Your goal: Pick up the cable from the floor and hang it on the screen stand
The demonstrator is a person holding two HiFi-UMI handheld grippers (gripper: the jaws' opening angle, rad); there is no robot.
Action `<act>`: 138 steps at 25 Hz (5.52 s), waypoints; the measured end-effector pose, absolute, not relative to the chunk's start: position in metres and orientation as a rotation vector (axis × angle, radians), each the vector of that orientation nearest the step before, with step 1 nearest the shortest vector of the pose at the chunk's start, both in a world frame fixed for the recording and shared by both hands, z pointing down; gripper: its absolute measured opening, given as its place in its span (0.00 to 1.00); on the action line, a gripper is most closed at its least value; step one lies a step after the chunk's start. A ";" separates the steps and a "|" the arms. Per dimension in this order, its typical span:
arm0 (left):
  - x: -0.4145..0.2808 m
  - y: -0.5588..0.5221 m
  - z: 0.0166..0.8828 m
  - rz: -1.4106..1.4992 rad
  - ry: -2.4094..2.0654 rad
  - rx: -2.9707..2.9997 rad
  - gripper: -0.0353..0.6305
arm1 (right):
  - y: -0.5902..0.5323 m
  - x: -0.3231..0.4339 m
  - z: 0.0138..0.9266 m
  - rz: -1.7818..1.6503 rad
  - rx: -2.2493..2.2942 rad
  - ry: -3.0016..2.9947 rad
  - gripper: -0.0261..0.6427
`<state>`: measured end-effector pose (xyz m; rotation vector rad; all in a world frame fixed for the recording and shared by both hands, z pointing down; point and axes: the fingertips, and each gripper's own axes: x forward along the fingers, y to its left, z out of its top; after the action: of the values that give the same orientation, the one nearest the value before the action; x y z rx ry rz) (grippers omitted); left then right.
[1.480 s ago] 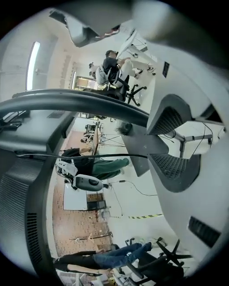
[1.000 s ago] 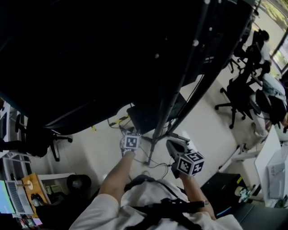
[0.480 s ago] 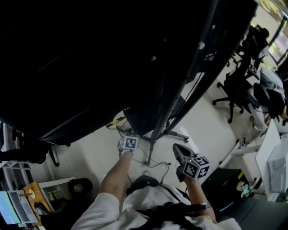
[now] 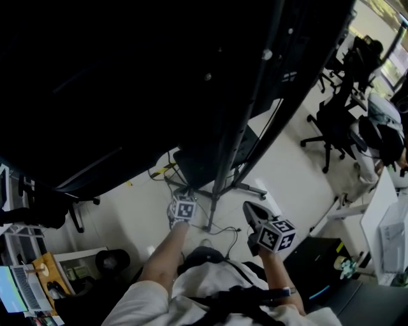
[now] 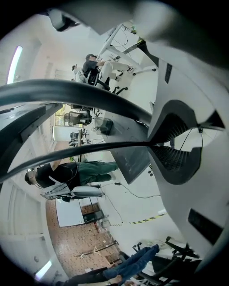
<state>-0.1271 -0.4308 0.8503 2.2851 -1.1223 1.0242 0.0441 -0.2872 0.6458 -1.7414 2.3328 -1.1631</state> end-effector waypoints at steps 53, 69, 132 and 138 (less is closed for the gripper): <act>0.076 -0.156 0.346 0.278 -0.912 2.937 0.08 | -0.106 0.159 0.676 -1.220 -1.513 2.545 0.23; 0.063 -0.195 0.251 0.244 -0.917 3.094 0.08 | -0.170 0.134 0.669 -1.115 -1.553 2.651 0.27; -0.032 -0.246 0.114 0.149 -0.790 3.236 0.08 | -0.291 -0.024 0.758 -0.804 -1.729 3.057 0.27; -0.039 -0.256 0.108 0.150 -0.804 3.245 0.08 | -0.298 -0.028 0.762 -0.788 -1.745 3.064 0.08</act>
<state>-0.0385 -0.2558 0.1078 3.2447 -0.8044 0.1503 -0.0284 -0.2978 0.7621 -1.7452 3.0638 -0.7878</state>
